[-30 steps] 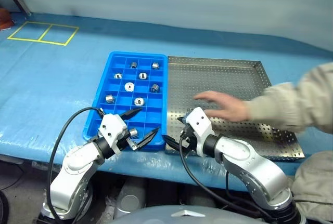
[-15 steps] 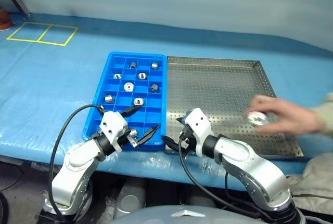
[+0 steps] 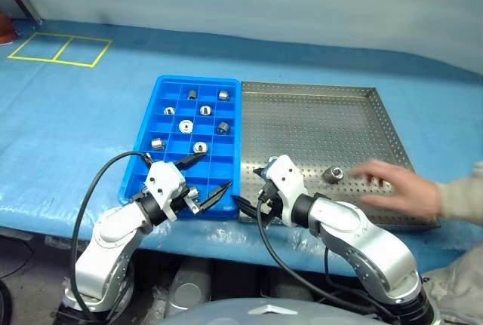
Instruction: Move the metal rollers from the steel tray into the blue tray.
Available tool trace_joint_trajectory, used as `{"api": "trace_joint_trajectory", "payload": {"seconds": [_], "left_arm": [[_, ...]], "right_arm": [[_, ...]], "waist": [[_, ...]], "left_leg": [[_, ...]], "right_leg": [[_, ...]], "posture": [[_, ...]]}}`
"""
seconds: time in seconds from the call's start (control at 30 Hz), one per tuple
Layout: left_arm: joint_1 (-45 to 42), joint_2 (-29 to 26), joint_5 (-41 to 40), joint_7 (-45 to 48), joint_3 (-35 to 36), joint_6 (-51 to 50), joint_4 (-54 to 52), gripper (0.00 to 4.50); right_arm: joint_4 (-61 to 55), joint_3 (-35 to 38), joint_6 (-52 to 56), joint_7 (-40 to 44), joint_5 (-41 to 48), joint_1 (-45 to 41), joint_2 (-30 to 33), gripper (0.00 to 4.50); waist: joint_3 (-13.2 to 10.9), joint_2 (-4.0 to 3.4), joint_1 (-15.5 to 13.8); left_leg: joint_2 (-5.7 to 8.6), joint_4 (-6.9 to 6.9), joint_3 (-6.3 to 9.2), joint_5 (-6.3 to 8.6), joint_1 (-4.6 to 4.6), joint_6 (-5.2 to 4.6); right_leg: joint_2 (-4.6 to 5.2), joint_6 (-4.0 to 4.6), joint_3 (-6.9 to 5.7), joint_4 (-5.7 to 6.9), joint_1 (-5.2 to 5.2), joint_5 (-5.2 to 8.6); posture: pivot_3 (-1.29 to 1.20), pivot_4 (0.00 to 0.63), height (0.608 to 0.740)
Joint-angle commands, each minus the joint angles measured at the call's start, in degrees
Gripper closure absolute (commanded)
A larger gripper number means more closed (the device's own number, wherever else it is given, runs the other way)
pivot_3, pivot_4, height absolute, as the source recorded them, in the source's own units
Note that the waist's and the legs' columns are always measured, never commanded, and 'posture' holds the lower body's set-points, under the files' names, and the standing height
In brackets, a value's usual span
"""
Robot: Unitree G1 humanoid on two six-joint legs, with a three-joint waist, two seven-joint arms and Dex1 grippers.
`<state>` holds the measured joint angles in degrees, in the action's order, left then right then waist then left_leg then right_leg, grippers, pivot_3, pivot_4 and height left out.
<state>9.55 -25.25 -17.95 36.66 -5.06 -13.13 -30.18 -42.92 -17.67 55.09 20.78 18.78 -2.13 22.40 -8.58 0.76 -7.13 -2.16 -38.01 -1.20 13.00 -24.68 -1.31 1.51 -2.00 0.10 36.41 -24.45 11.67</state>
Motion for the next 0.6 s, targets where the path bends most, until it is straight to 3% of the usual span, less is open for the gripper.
{"api": "trace_joint_trajectory", "payload": {"seconds": [0.03,0.6], "left_arm": [[-0.8,-0.4,-0.3,0.7,-0.3,0.3,-0.3,0.00],[-8.4,1.8,0.3,-0.9,0.1,0.5,3.8,0.00]], "right_arm": [[-2.1,0.3,-1.2,-0.4,0.3,-0.4,-0.4,0.03],[-7.2,7.3,0.3,-3.3,0.5,3.6,0.8,0.03]], "waist": [[0.0,0.00,0.1],[0.0,0.01,2.5]], "left_leg": [[0.00,0.00,0.00,0.00,0.00,0.00],[0.04,-0.11,-0.08,-0.02,0.07,-0.03]], "right_leg": [[0.00,0.00,0.00,0.00,0.00,0.00],[-0.01,0.00,0.20,0.27,-0.04,0.00]], "posture": [[0.24,0.150,0.740],[0.15,0.150,0.740]]}}
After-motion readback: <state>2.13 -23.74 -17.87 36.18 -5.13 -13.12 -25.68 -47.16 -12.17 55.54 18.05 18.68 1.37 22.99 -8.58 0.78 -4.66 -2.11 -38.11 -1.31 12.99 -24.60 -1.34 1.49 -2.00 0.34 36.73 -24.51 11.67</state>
